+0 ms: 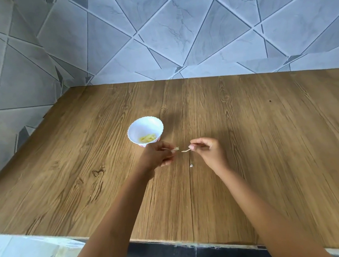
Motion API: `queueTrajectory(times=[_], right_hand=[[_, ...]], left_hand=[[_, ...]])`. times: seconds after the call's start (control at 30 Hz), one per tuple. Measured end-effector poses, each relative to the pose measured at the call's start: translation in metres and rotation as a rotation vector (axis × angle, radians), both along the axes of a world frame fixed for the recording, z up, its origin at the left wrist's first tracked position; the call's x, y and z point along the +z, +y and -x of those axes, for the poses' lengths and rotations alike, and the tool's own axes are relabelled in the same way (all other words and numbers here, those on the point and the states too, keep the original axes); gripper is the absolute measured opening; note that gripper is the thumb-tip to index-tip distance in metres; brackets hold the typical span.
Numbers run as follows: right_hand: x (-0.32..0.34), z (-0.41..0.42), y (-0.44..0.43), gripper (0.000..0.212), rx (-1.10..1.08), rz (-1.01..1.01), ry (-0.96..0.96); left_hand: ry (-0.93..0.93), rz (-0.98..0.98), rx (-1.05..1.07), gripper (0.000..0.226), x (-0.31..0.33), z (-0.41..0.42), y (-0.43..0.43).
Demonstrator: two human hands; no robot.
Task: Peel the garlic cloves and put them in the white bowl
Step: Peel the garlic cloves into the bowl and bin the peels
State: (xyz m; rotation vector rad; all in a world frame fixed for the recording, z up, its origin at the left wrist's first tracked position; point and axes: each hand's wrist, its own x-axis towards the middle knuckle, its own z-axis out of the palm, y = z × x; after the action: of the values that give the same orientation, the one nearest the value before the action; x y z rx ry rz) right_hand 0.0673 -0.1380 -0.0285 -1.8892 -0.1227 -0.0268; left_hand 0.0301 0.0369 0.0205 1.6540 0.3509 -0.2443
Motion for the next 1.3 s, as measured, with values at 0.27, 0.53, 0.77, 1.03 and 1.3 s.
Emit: queueTrajectory(times=[0.27, 0.53, 0.77, 1.03, 1.3], right_hand=[[-0.008, -0.005, 0.014, 0.01, 0.023, 0.351, -0.295], [0.004, 0.047, 0.01, 0.026, -0.012, 0.398, -0.441], [-0.02, 0.107, 0.011, 0.062, 0.246, 0.788, -0.248], [-0.018, 0.111, 0.013, 0.066, 0.223, 0.972, -0.237], [-0.02, 0.117, 0.018, 0.065, 0.202, 0.911, -0.228]], left_hand=[[-0.012, -0.07, 0.085, 0.016, -0.003, 0.02, 0.008], [-0.145, -0.209, 0.116, 0.008, 0.003, 0.046, 0.004], [-0.084, -0.566, -0.087, 0.007, -0.006, 0.077, 0.008], [-0.059, -0.796, -0.248, 0.013, -0.008, 0.067, 0.009], [-0.1, -1.006, -0.269, 0.006, -0.017, 0.067, 0.003]])
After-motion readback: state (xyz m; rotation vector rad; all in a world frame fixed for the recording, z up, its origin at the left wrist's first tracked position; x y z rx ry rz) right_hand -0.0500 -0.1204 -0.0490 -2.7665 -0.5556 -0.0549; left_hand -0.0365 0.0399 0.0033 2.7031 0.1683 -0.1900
